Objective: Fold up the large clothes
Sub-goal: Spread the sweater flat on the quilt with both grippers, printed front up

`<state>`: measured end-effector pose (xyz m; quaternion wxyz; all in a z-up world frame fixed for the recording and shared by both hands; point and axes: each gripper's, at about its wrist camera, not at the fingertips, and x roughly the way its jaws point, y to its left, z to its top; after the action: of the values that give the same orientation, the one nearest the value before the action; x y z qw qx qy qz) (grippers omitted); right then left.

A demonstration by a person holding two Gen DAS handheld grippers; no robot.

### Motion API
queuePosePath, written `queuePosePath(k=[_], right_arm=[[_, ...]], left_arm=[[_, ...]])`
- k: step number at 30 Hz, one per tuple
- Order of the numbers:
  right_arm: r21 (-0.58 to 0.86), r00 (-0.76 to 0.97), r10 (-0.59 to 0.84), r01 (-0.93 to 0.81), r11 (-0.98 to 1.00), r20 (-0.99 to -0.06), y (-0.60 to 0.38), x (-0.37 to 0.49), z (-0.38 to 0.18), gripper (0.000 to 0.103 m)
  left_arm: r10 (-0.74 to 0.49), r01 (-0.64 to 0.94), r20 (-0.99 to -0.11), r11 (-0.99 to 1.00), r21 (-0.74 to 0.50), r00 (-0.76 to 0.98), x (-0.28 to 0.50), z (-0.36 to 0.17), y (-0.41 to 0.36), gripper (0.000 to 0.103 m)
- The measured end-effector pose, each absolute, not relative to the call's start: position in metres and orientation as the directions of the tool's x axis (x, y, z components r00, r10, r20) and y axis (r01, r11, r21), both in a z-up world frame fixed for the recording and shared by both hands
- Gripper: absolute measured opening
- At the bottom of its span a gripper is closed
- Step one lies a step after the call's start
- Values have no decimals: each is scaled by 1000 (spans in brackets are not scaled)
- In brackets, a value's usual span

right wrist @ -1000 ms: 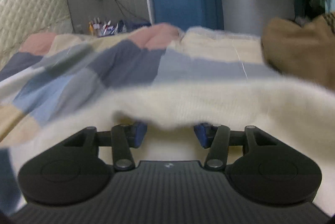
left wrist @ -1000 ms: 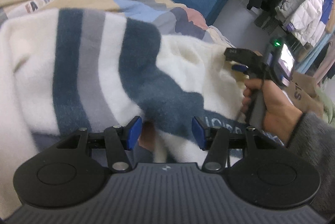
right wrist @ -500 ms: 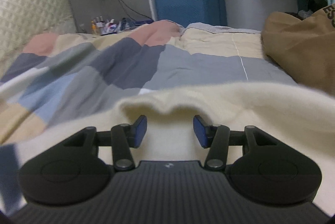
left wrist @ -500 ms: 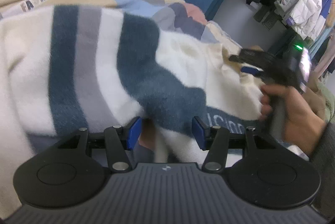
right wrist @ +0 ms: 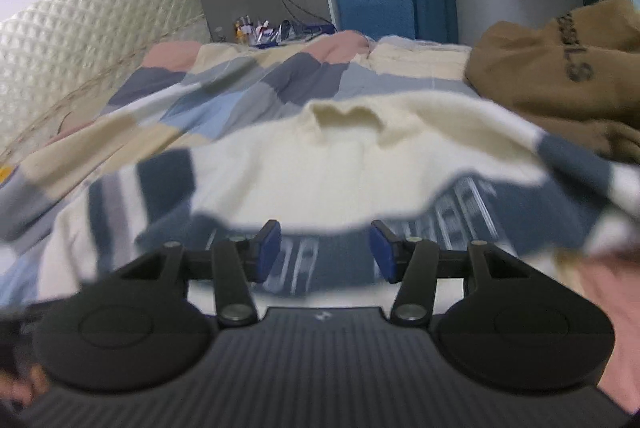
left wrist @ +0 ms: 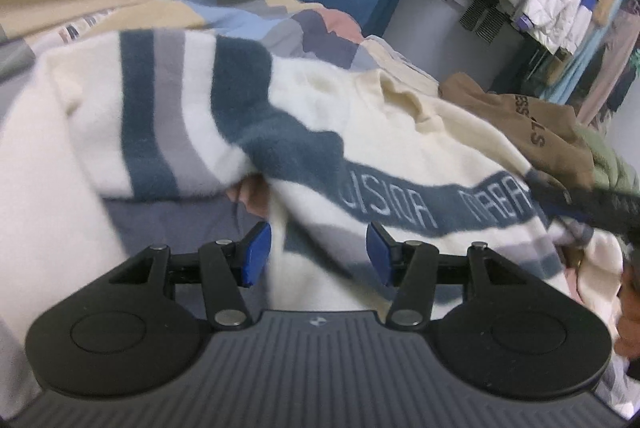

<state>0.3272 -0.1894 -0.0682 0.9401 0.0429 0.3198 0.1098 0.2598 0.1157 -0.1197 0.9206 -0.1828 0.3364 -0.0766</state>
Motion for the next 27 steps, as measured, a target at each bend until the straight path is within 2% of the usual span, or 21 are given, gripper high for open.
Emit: queuePosePath(k=[4,10,14,19,23,27], right_arm=[[167,748,239,-171,971,-620,-194,279,-71,52],[228,710,334,-245,943,-619,-191,225,-86,52],[230,666,391,-320,919,-635,-180,207,-94,52],[192,625,426,-408,893,-654,-162,192,-102,52],[226,575,466,-440,869,-672,-156,191,-110,52],[239,548,471,-442,865,-691,-149,194,-120,67]], left_arm=[[-242,25,-588,936,-352,772,231,-102,106,59],[-226,-18,-618,932,-363,753,183,-101,96,59],[-217,-64,-660,925,-374,719,165,-107,91,59],[-241,-99,-670,899,-427,702,155,-108,92,59],[-250,-117,-683,889,-443,686,160,-112,90,59],[-242,-135,-685,884,-447,687,168,-115,95,59]])
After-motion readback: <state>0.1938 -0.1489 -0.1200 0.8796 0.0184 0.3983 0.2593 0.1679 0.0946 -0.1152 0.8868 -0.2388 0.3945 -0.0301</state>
